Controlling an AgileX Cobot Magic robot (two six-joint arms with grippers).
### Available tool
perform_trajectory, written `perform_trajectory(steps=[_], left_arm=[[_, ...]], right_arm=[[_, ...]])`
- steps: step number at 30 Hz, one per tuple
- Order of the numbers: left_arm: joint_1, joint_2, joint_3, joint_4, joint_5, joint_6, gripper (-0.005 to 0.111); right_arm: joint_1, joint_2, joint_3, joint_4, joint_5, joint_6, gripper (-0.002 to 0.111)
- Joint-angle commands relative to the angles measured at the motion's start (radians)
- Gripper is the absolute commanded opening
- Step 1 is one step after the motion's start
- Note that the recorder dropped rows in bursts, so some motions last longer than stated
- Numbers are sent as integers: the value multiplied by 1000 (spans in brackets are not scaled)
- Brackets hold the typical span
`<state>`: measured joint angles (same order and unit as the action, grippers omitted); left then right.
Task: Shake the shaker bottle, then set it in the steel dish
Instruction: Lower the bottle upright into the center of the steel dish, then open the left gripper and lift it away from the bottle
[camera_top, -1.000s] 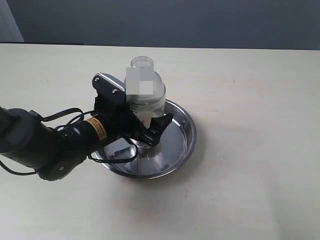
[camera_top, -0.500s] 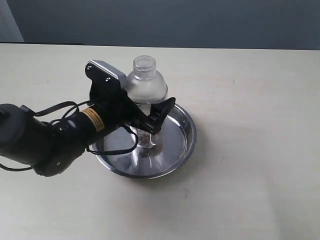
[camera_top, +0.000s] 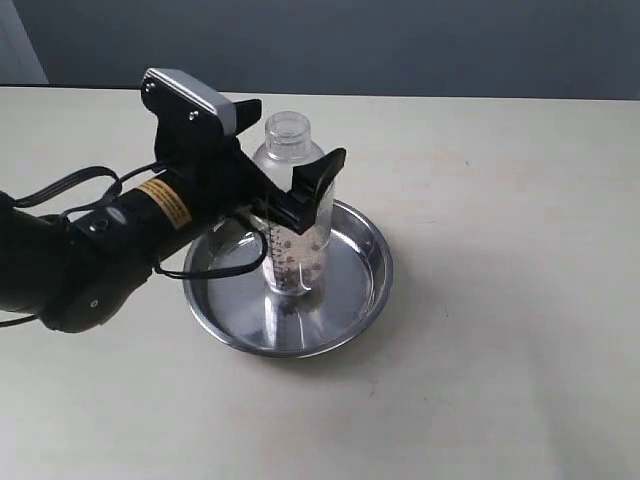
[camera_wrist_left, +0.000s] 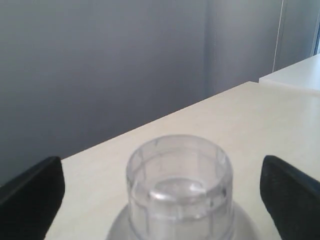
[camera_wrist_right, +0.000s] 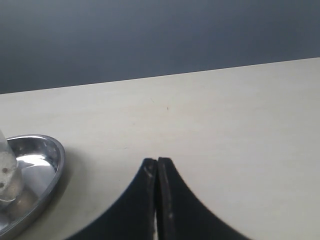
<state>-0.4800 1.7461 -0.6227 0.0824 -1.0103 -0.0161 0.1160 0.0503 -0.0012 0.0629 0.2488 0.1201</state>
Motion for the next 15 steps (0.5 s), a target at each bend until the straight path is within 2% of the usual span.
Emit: perform_trajectory(steps=[1, 4, 6, 7, 12, 14, 15], left_arm=[[0, -94, -1, -25, 59, 47, 105], [0, -176, -1, -51, 141, 82, 101], [0, -247, -1, -74, 227, 101, 89], [0, -279, -1, -74, 276, 112, 82], [0, -499, -1, -73, 541, 162, 27], [0, -589, -1, -90, 659, 208, 11], [0, -625, -1, -101, 697, 223, 7]], right_arm=[[2, 4, 1, -1, -15, -4, -1], [2, 4, 1, -1, -15, -4, -1], [2, 4, 1, -1, -12, -4, -1], [2, 4, 1, -1, -12, -4, -1], [2, 4, 1, -1, -12, -4, -1], [2, 4, 1, -1, -12, -4, -1], [2, 4, 1, -1, -12, -4, -1]])
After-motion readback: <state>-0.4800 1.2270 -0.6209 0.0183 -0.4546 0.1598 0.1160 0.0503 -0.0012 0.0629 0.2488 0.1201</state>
